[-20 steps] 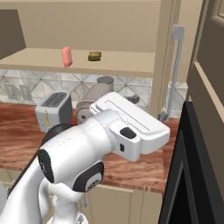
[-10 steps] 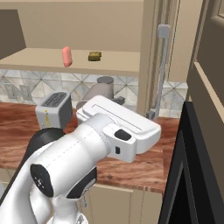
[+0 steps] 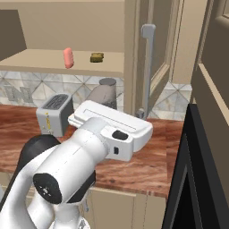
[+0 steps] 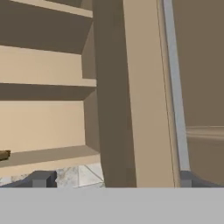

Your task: Pick up the bar soap and sponge from the sink, and place them back in the cabinet, and close the cabinet doors.

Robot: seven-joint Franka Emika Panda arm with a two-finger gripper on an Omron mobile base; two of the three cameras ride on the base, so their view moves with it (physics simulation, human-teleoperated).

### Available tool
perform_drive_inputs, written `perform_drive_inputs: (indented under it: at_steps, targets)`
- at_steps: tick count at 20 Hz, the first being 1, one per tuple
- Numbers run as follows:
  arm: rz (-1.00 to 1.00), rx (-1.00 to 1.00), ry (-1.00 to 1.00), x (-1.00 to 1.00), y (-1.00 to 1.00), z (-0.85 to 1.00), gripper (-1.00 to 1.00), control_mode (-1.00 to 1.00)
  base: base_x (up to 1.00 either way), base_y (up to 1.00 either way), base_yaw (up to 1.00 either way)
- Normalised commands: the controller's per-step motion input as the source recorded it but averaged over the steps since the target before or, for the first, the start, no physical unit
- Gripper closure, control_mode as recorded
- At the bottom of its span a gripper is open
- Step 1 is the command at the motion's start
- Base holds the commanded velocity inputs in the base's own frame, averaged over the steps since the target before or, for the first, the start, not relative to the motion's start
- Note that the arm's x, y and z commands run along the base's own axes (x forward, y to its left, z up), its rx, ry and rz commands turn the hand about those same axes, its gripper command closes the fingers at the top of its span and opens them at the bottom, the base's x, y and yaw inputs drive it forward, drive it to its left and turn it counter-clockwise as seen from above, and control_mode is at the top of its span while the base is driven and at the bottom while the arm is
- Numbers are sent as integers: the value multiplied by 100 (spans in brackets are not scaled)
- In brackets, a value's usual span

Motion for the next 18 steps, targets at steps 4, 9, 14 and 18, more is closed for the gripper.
perform_drive_inputs:
  at_steps: [4,9,14,18]
  targets:
    - [13,0,0,24,27,-17,-100,-100,0,0,0]
    - [14,0,0,25,21,-16,-100,-100,0,0,0]
    - [15,0,0,25,16,-11,-100,-100,0,0,0]
    - [15,0,0,24,19,-12,-100,-100,0,0,0]
